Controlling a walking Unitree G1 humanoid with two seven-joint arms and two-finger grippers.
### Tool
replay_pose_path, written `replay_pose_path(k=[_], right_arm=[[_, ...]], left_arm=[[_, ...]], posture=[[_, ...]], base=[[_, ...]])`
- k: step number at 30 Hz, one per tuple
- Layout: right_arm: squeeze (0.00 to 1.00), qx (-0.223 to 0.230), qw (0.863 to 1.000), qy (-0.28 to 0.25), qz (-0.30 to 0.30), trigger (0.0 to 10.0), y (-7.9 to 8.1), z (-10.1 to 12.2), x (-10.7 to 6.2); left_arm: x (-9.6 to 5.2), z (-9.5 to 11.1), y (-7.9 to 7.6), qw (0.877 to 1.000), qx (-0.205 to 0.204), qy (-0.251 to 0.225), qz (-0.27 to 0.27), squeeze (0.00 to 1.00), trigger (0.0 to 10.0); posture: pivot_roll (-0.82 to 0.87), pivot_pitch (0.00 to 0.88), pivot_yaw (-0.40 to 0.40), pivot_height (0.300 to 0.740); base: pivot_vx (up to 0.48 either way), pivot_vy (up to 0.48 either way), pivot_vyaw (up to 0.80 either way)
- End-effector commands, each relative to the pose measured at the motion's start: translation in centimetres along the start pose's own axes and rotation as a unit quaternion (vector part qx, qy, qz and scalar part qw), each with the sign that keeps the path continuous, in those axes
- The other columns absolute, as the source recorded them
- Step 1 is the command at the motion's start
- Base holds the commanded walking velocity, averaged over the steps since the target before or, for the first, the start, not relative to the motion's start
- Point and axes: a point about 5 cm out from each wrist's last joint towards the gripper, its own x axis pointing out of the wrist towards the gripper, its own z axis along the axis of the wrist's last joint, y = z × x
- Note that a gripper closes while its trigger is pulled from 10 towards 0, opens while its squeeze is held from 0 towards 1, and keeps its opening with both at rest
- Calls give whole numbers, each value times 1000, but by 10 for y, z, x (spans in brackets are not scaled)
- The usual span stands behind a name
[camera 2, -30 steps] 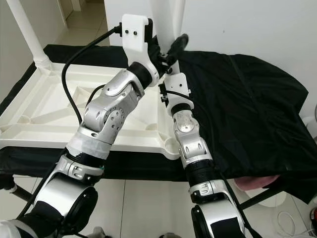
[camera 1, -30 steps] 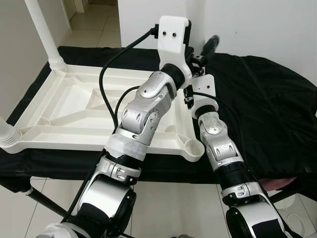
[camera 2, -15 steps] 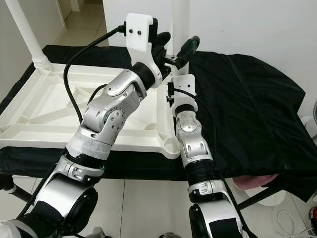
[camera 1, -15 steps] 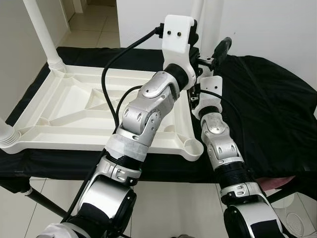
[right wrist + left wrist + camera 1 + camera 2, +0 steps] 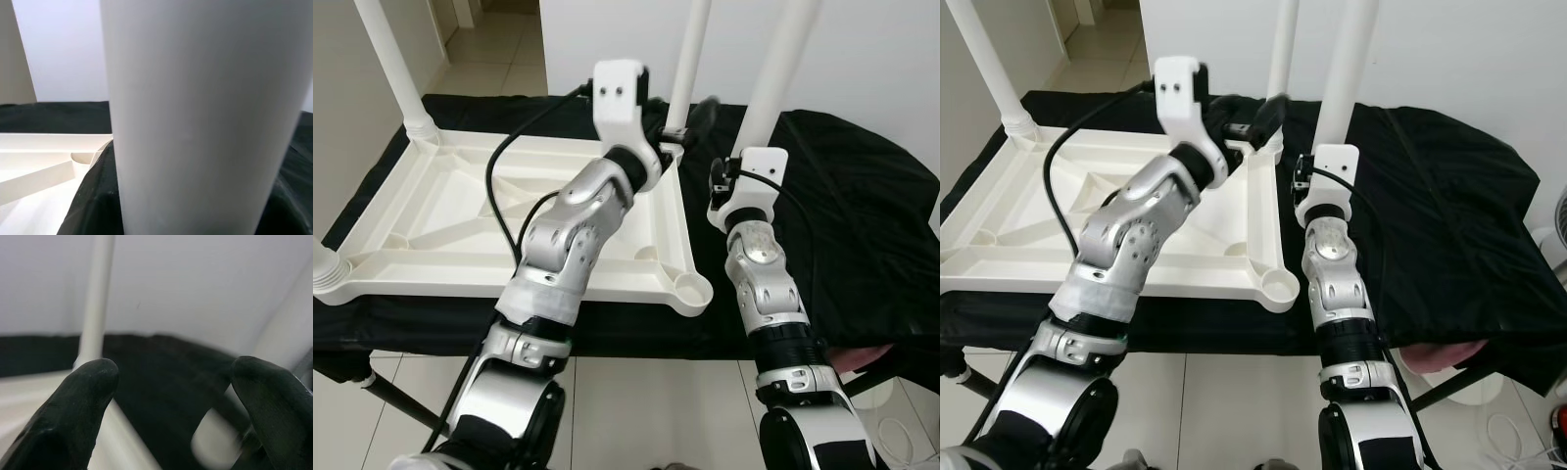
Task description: Building children table
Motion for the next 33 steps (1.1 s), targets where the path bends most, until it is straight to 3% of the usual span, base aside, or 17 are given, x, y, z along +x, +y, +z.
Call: replay_pose_path(k=[1, 2, 4, 5, 9, 10, 12, 17, 19, 22, 27, 33], right_arm=[[0, 18, 1000, -11, 4, 10000, -5, 2, -3], [0, 18, 1000, -11, 4, 10000, -5, 2, -3], [0, 30, 999, -5, 23, 10000, -4, -2, -8], [0, 30, 999, -5, 23, 10000, -4, -2, -8], [0, 38, 998, 2, 43, 10000, -2, -7, -12], [0, 38, 998, 2, 43, 10000, -2, -7, -12], [0, 46, 997, -5, 69, 10000, 5, -7, -16], [0, 45, 994, -9, 95, 10000, 9, -10, -22], [0, 52, 993, -9, 105, 10000, 10, -13, -25], [0, 57, 991, -12, 119, 10000, 12, -19, -30], [0, 64, 989, -4, 131, 10000, 16, -25, -35], [0, 61, 990, 5, 130, 10000, 17, -29, -37]], left_arm=[[-10, -15, -6, 997, 28, 35, -60, 0, 10000], [-10, -15, -6, 997, 28, 35, -60, 0, 10000], [-28, -35, -10, 992, 56, 57, -99, 0, 10000], [-28, -35, -10, 992, 56, 57, -99, 0, 10000], [-50, -68, -13, 973, 134, 102, -157, 0, 10000], [-50, -68, -13, 973, 134, 102, -157, 0, 10000], [-54, -78, -9, 975, 96, 139, -142, 0, 10000], [-57, -82, -5, 976, 115, 148, -109, 0, 10000], [-57, -84, -3, 977, 103, 155, -100, 0, 10000], [-59, -83, 2, 982, 89, 146, -82, 0, 10000], [-62, -80, 13, 986, 105, 126, -34, 0, 10000], [-68, -76, 14, 987, 101, 112, -48, 0, 10000]], posture=[[-73, 0, -36, 740], [-73, 0, -36, 740], [-56, 0, -44, 740], [-56, 0, -44, 740], [-41, 0, -45, 740], [-41, 0, -45, 740], [-36, 0, -45, 740], [-35, 0, -41, 740], [-32, 0, -46, 740], [-32, 0, -52, 740], [-30, 0, -53, 740], [-20, 0, -49, 740]], base=[[0, 0, 0], [0, 0, 0], [0, 0, 0], [0, 0, 0], [0, 0, 0], [0, 0, 0], [0, 0, 0], [0, 0, 0], [0, 0, 0], [0, 0, 0], [0, 0, 0], [0, 0, 0]])
